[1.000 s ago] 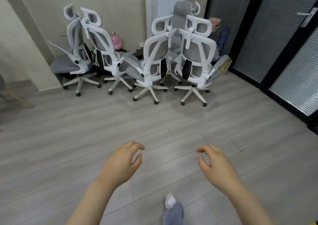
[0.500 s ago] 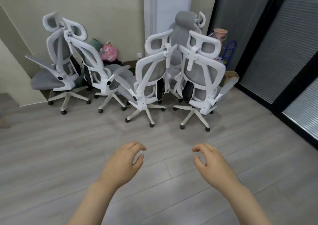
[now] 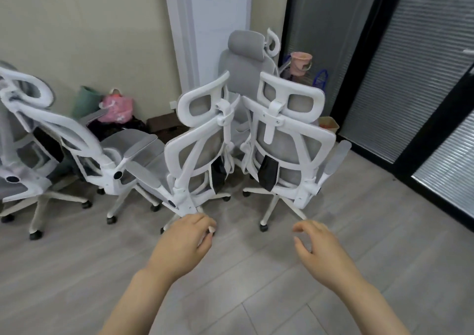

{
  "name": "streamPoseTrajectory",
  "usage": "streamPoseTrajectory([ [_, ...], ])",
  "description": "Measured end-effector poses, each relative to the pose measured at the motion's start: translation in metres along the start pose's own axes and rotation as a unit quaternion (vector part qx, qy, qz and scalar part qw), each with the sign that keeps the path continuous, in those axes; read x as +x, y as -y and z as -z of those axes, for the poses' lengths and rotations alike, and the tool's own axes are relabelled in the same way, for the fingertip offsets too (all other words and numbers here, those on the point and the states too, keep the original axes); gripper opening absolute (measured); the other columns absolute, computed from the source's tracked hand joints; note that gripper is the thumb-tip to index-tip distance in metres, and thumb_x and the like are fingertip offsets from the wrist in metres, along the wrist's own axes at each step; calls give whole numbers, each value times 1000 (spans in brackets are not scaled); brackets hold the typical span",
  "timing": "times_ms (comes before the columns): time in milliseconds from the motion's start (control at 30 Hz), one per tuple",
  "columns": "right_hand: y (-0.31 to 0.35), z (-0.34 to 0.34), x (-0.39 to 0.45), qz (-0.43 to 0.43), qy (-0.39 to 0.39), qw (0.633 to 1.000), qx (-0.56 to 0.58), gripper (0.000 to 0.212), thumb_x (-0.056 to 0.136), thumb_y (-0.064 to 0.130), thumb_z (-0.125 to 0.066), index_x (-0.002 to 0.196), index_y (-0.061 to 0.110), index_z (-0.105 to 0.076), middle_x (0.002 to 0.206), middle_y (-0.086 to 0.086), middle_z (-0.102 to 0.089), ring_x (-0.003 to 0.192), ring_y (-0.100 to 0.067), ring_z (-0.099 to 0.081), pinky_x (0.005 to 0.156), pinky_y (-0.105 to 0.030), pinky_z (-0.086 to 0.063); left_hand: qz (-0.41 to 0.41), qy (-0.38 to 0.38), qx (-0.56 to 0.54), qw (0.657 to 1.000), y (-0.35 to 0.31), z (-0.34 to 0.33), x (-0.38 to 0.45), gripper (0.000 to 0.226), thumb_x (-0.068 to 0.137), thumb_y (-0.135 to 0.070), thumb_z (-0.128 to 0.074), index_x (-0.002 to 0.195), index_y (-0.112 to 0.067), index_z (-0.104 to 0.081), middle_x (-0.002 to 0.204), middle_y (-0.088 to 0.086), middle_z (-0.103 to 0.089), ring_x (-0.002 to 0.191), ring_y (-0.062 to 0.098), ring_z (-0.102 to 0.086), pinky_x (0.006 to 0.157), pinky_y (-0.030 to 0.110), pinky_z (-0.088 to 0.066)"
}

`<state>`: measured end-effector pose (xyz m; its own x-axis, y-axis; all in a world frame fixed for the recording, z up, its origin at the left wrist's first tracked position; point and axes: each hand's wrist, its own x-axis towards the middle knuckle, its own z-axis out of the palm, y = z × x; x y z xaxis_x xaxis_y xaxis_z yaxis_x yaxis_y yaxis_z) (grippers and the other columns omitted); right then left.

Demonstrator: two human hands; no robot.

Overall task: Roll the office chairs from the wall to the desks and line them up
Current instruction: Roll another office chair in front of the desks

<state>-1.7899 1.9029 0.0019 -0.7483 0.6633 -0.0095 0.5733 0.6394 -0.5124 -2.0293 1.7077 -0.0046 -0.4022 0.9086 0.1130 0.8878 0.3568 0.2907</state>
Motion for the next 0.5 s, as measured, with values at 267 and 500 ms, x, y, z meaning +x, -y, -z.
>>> streamPoseTrajectory([
  [267, -26, 27, 132, -35, -34, 999, -16, 14, 91, 26, -55, 104, 29, -59, 104, 15, -56, 104, -11, -51, 94, -31, -42, -50, 0, -7, 999, 30, 4, 170, 20, 93, -32, -51, 110, -30, -61, 108, -18, -59, 97, 9, -56, 76, 27, -46],
  [500, -73, 77, 257, -32, -76, 996, -12, 21, 93, 27, -52, 113, 27, -58, 108, 15, -53, 106, -8, -47, 92, -22, -33, -76, -28, 9, 997, 23, -4, 325, 26, 94, -32, -50, 118, -28, -60, 115, -16, -59, 106, 10, -55, 87, 28, -45],
])
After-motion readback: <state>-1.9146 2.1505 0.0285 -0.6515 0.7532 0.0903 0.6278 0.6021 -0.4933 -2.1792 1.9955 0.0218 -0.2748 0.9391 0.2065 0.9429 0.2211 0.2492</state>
